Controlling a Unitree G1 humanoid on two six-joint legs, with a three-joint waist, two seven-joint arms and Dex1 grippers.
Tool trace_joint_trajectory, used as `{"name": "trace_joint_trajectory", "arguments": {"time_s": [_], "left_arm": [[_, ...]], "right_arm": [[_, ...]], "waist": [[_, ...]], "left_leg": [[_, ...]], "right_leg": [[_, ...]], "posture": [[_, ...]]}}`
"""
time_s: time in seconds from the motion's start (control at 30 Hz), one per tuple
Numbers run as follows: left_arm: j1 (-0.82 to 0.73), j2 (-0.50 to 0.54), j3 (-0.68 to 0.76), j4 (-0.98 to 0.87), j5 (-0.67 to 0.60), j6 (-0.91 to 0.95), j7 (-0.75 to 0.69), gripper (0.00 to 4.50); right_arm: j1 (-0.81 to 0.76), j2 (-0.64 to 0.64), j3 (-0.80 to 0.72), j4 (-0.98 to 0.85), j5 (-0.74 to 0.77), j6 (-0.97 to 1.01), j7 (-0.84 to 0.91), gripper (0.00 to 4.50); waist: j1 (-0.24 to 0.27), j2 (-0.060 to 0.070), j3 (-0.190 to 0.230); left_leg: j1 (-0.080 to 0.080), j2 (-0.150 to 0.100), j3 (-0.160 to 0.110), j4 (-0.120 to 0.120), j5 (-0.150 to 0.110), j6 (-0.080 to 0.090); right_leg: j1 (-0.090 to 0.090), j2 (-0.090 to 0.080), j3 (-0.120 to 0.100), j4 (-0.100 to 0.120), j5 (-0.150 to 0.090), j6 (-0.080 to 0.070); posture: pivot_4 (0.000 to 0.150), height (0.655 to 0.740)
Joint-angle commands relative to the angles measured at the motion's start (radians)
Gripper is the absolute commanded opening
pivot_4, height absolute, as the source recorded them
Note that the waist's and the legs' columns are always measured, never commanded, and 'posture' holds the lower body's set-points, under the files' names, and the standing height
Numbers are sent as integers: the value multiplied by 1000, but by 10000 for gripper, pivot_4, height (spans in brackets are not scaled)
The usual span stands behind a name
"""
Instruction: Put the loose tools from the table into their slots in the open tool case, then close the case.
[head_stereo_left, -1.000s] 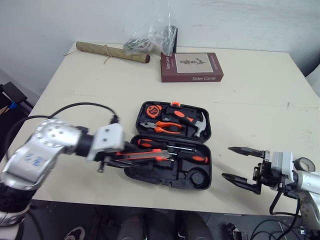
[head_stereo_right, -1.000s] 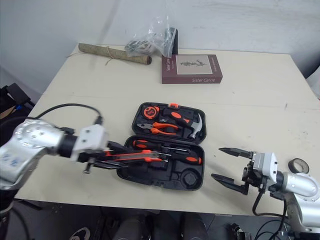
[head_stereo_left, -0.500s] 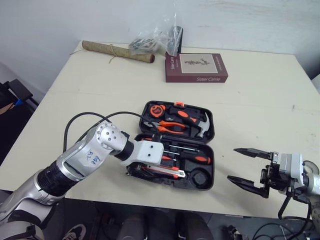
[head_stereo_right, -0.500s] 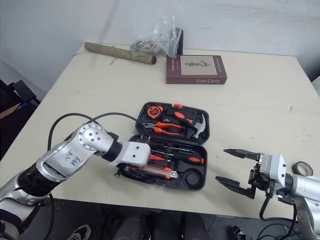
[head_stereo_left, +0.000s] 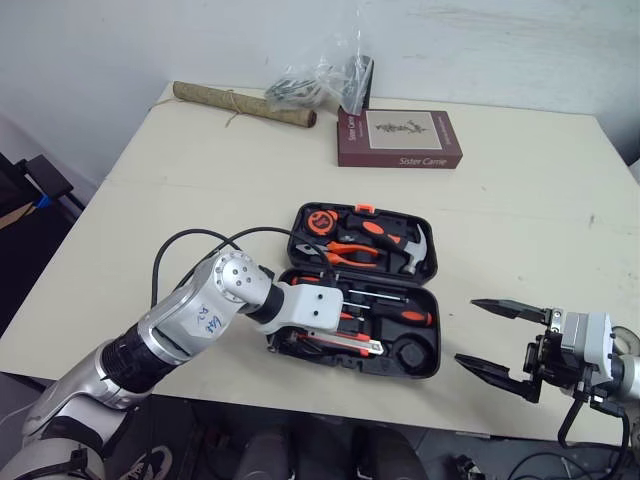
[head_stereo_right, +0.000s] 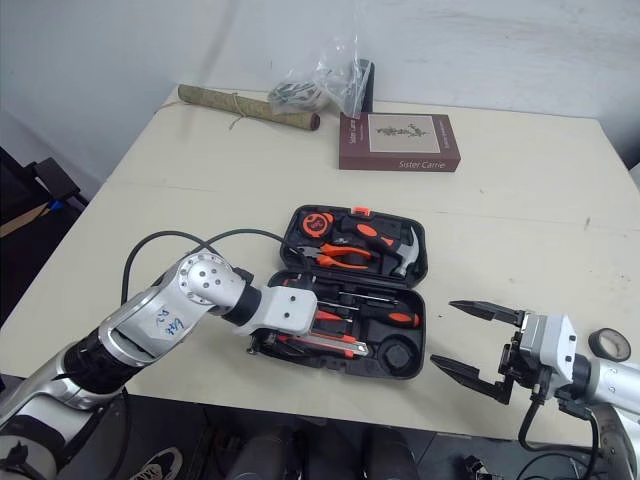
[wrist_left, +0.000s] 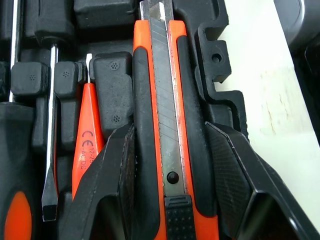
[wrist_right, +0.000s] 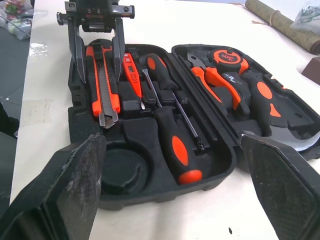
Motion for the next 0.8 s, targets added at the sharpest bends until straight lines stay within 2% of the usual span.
{"name": "trace_joint_trajectory", "arguments": {"time_s": [0.03, 0.17, 0.23, 0.27, 0.3, 0.37, 0.53, 0.6, 0.67, 0.73, 0.8], "left_arm": [[4, -11, 4, 8, 21, -7, 21, 14587], [17, -35, 7, 20, 14, 3, 35, 14587], [28, -60, 30, 23, 8, -15, 62, 24714], [34, -73, 44, 25, 2, -26, 75, 27634], [42, -93, 84, 22, -29, -49, 83, 32991], [64, -124, 162, 19, -91, -102, 87, 40364], [193, -139, 371, 21, -287, -245, 22, 40364], [246, -150, 429, 49, -330, -296, 23, 40364], [295, -158, 465, 90, -354, -349, 14, 35100], [329, -143, 449, 133, -320, -444, -18, 28182], [343, -144, 423, 166, -287, -508, -23, 17795]], "right_arm": [[11, 4, -30, -39, 19, 0, -8, 45000], [11, 5, -19, -39, 14, -1, -14, 45000], [10, 7, -14, -38, 13, -2, -15, 45000], [10, 7, -12, -38, 12, -2, -15, 45000], [11, 8, -12, -38, 12, -2, -16, 45000], [14, 9, -12, -35, 13, -4, -15, 45000], [25, 11, -20, -25, 12, -10, -7, 45000], [28, 14, -20, -23, 12, -12, -9, 45000], [32, 20, -17, -20, 8, -15, -9, 45000], [35, 28, -12, -16, 4, -17, -10, 45000], [37, 34, -9, -13, 0, -18, -12, 45000]], "waist": [[0, 0, 0], [1, 0, 0], [1, 0, 0], [1, 0, 0], [0, 0, 0], [-3, 0, 0], [-10, 2, -1], [-11, 2, -1], [-9, 3, -1], [-4, 3, -1], [-2, 3, -1]], "left_leg": [[0, 0, 0, 0, 0, 0], [1, 0, 0, 0, 0, 0], [1, 0, -1, 1, 0, 1], [1, 0, -1, 0, 0, 1], [1, 0, -1, 1, -1, 1], [1, 0, -1, 0, -1, 1], [1, 1, -1, 0, -1, 1], [2, 1, 0, 0, -1, 0], [2, 1, -1, 0, -1, 0], [2, 1, -1, 1, -1, 0], [2, 0, -1, 1, -2, 0]], "right_leg": [[0, 0, 0, 0, 0, 0], [1, -1, 0, -1, 0, 0], [1, -1, 0, -1, 0, 0], [2, -1, 0, -1, 0, 0], [2, -1, 0, -1, 0, 0], [1, -1, 0, -1, 0, 0], [1, -1, -2, -1, 0, 0], [1, -1, -2, -1, 0, 0], [1, -1, -2, -2, 0, 0], [1, -1, -2, -2, 0, 0], [1, -2, -2, -3, 0, 0]], "posture": [[1500, 7400], [1500, 7400], [1500, 7400], [1500, 7400], [1500, 7400], [1500, 7400], [1500, 7400], [1500, 7400], [1500, 7400], [1500, 7400], [1500, 7400]]}}
